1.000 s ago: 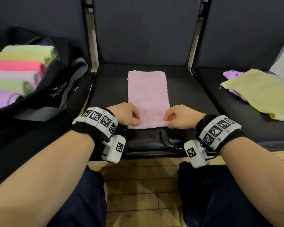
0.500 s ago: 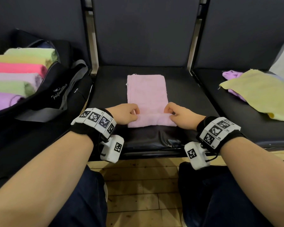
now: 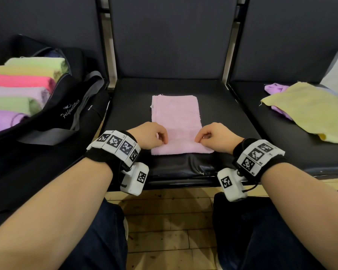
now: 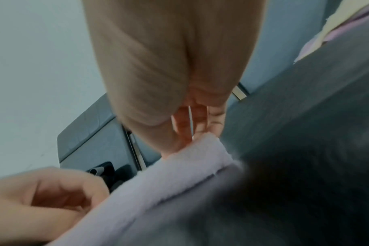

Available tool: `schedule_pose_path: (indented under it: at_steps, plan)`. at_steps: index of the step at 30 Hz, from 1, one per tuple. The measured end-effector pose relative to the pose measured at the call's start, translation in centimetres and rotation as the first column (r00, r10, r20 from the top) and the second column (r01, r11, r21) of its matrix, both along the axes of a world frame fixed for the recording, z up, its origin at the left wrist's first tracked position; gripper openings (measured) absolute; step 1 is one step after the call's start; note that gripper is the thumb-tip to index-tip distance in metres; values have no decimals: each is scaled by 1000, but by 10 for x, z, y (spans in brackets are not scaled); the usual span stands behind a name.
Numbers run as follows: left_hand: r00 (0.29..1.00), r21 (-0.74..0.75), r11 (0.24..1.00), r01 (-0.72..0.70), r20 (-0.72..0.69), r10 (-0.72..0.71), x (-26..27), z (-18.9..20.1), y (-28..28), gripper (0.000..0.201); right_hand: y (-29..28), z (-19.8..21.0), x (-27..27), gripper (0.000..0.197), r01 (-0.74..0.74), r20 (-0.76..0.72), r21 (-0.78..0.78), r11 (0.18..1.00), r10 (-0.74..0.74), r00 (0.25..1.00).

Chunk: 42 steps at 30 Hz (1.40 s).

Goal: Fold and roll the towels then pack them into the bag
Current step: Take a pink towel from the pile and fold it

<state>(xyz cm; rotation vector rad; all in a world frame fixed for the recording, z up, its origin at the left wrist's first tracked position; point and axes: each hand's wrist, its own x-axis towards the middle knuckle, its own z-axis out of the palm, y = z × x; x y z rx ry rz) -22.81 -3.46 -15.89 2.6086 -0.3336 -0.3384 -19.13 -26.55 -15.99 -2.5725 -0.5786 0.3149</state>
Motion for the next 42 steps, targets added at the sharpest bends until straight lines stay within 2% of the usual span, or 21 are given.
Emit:
schedule_pose_path:
  at_steps: [3, 6, 8, 10, 15, 19, 22, 24, 26, 28, 30, 31, 35, 38, 40, 42]
  plan:
    - [998, 44, 999, -14, -62, 17, -1, 1, 2, 13, -1, 7, -7, 14, 11, -75, -17, 1000, -13, 997]
    - [993, 92, 996, 13, -120, -2, 0, -3, 6, 32, 0, 6, -10, 25, -54, -89, -149, 987, 40, 995]
    - [994, 86, 996, 3, -111, 7, 0, -4, 7, 29, 0, 4, -9, 28, -70, -54, -172, 983, 62, 997]
    - [995, 76, 997, -19, -101, 26, 2, -3, 6, 22, 0, 3, -7, 28, -53, -40, -144, 988, 47, 998]
    - [986, 49, 994, -96, -130, 101, 3, 1, 0, 26, 0, 4, -5, 20, 8, -86, -47, 999, -12, 996]
    - [979, 109, 993, -40, -195, 61, 4, 2, -5, 32, 4, 1, -4, 19, 29, -140, -55, 998, -37, 989]
    - [974, 89, 996, -28, -223, 48, 7, 1, -7, 30, 8, 0, -2, 16, 41, -116, -88, 995, -51, 992]
    - [976, 65, 996, -58, -207, 70, 6, -1, -7, 29, 11, 1, -2, 20, 45, -88, -149, 988, -58, 994]
    - [984, 20, 997, -69, -163, 71, 7, -4, -5, 32, 13, 1, -2, 19, 35, -5, -280, 959, -38, 999]
    - [994, 22, 997, -72, -75, 73, 7, -8, -1, 15, 12, 1, -1, 28, 26, 120, -334, 942, 16, 993]
    - [997, 11, 997, -77, 14, 77, 6, -8, 2, 21, 11, 2, -1, 27, -32, 185, -221, 975, 74, 980]
    - [998, -18, 998, -60, 34, 61, 5, -5, 1, 18, 11, 4, -3, 23, -64, 191, -155, 986, 93, 977]
    - [998, 0, 999, -49, 27, 49, 3, 0, -1, 13, 6, 11, -8, 22, -56, 91, -128, 990, 68, 994]
    - [995, 11, 997, -81, -51, 82, 1, 0, 2, 25, 1, 13, -8, 25, -43, -19, -176, 983, 40, 999]
    - [996, 65, 997, -52, -75, 56, 0, 0, 2, 41, 0, 9, -7, 34, -74, -6, -270, 960, 75, 997]
    - [998, 84, 996, -32, -55, 37, 0, -2, 3, 48, 2, 7, -8, 35, -83, 14, -270, 959, 90, 996]
